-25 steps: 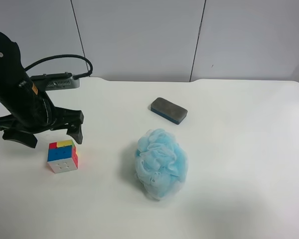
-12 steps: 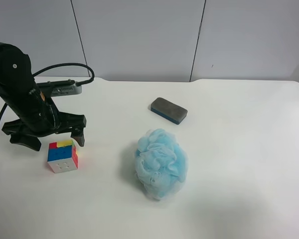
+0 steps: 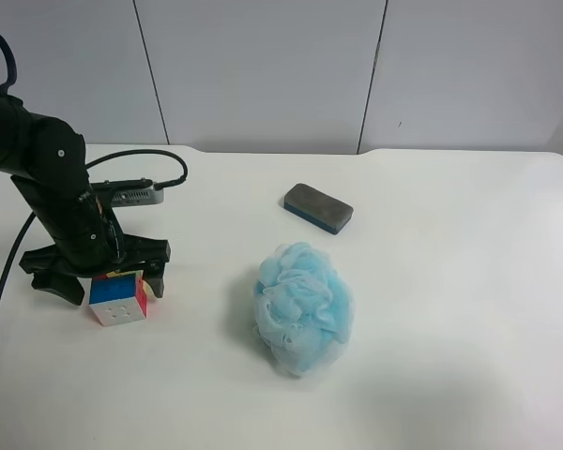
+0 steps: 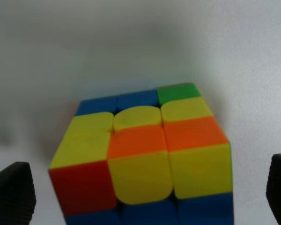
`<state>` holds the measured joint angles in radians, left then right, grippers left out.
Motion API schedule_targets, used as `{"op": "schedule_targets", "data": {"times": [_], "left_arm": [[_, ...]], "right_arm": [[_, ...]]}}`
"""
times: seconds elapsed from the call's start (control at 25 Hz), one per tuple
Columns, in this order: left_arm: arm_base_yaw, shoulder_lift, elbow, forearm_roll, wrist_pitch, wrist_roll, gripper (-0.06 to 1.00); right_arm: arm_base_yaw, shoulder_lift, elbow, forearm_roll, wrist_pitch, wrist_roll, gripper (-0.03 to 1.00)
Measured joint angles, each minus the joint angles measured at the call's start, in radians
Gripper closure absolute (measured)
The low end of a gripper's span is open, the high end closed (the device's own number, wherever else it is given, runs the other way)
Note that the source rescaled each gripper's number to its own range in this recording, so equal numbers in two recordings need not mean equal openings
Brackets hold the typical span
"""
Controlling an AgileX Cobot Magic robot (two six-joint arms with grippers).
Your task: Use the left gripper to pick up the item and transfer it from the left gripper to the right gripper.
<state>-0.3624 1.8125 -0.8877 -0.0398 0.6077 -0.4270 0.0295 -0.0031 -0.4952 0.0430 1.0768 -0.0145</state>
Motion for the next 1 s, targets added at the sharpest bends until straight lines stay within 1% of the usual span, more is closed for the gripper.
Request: {"op": "schedule_targets", "data": {"times": [0.08, 0.16, 0.36, 0.48, 0.52, 0.84, 1.0], "left_arm": [[0.000, 0.004, 0.000, 0.000, -0.001, 0.000, -0.04], [0.000, 0.004, 0.000, 0.000, -0.001, 0.000, 0.08], [0.000, 0.004, 0.000, 0.000, -0.001, 0.000, 0.62], [0.000, 0.004, 0.000, 0.000, -0.005, 0.000, 0.91], [0.000, 0.004, 0.000, 0.000, -0.007, 0.000, 0.94], [0.000, 0.003, 0.000, 0.000, -0.008, 0.000, 0.94], [0.000, -0.044, 0.000, -0.001, -0.008, 0.015, 0.94]], "right_arm": [[0.000, 0.000, 0.000, 0.000, 0.000, 0.000, -0.03], [0.000, 0.000, 0.000, 0.000, 0.000, 0.000, -0.03], [0.000, 0.000, 0.000, 0.000, 0.000, 0.000, -0.03], [0.000, 0.000, 0.000, 0.000, 0.000, 0.000, -0.03], [0.000, 0.000, 0.000, 0.000, 0.000, 0.000, -0.03], [0.000, 0.000, 0.000, 0.000, 0.000, 0.000, -0.03], [0.000, 0.000, 0.000, 0.000, 0.000, 0.000, -0.03]]}}
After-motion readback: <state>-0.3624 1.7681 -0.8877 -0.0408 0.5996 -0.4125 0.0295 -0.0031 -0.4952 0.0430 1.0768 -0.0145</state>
